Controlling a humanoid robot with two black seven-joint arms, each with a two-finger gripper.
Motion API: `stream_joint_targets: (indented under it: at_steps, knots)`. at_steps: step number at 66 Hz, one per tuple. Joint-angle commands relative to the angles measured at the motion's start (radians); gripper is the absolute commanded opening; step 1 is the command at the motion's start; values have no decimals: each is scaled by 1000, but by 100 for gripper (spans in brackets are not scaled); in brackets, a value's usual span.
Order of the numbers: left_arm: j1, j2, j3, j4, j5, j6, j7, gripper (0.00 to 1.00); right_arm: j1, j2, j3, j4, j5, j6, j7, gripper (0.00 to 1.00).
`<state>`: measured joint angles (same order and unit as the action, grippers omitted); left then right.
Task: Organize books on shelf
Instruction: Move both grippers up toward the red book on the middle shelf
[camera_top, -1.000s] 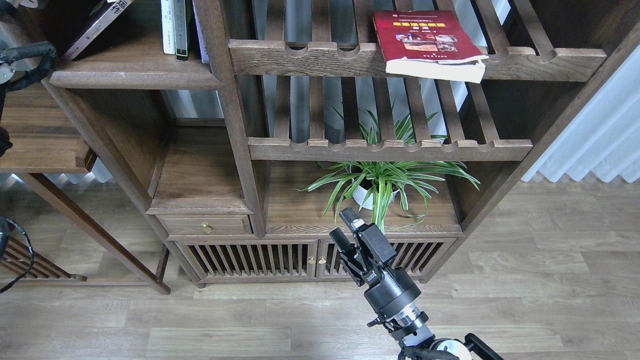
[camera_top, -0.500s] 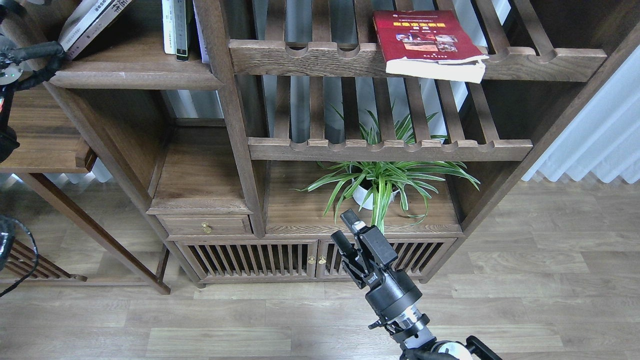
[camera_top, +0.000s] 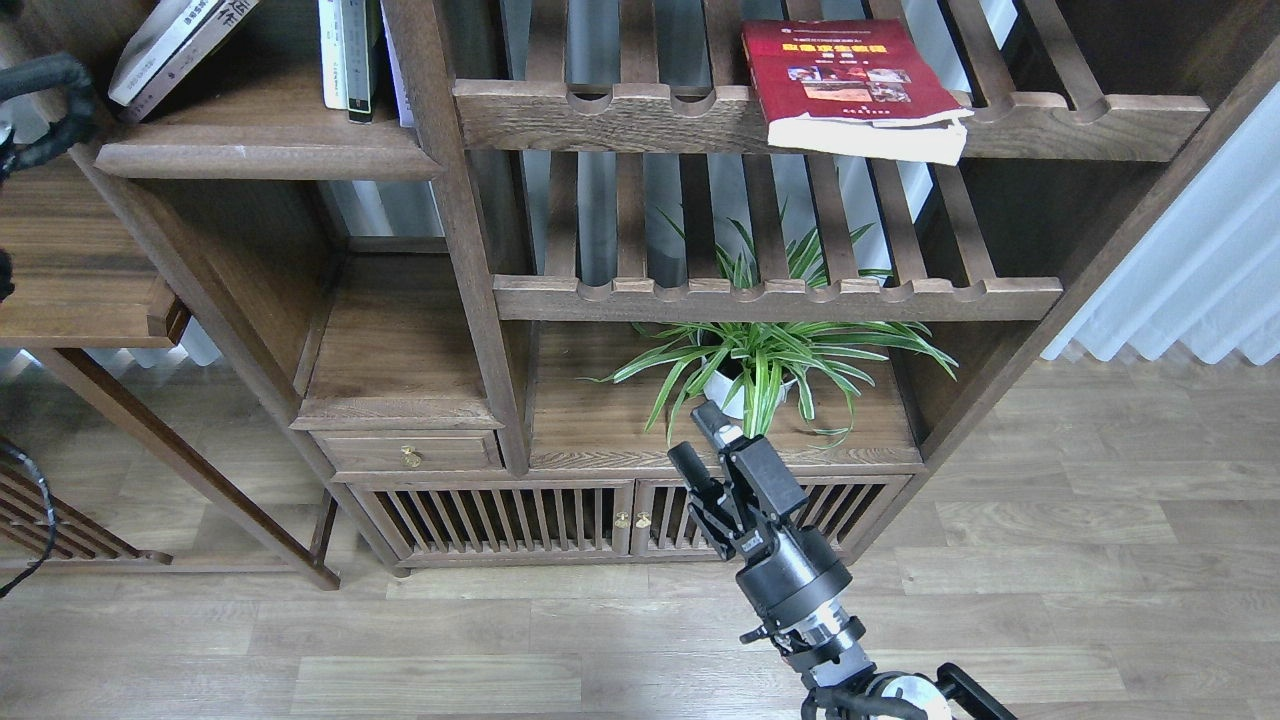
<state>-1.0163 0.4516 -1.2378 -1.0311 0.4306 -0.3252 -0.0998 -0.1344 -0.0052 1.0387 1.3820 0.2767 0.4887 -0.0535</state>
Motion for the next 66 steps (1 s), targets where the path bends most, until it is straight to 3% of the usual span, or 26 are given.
stream_joint_targets:
  at_steps: [1,8,9,21,39,58,66]
  knots:
    - [68,6,-28,-104,-39,2,0,84,6,5,47,25,9,0,0,91]
    - [99,2,-35,-184,-76,0,-3,88,6,5,80,66,13,0,1,91]
    - [119,1,-38,-238,-123,0,-3,89,6,5,107,89,25,0,0,91]
    - [122,-10,-35,-337,-271,-17,0,89,12,5,207,94,29,0,0,91]
    - [143,-53,-20,-349,-294,-164,2,89,32,-22,308,97,30,0,0,91]
    - [225,-146,35,-349,-291,-164,15,88,81,-29,336,152,30,0,0,90]
    - [297,-261,61,-349,-288,-164,15,87,122,-27,336,175,29,0,0,90]
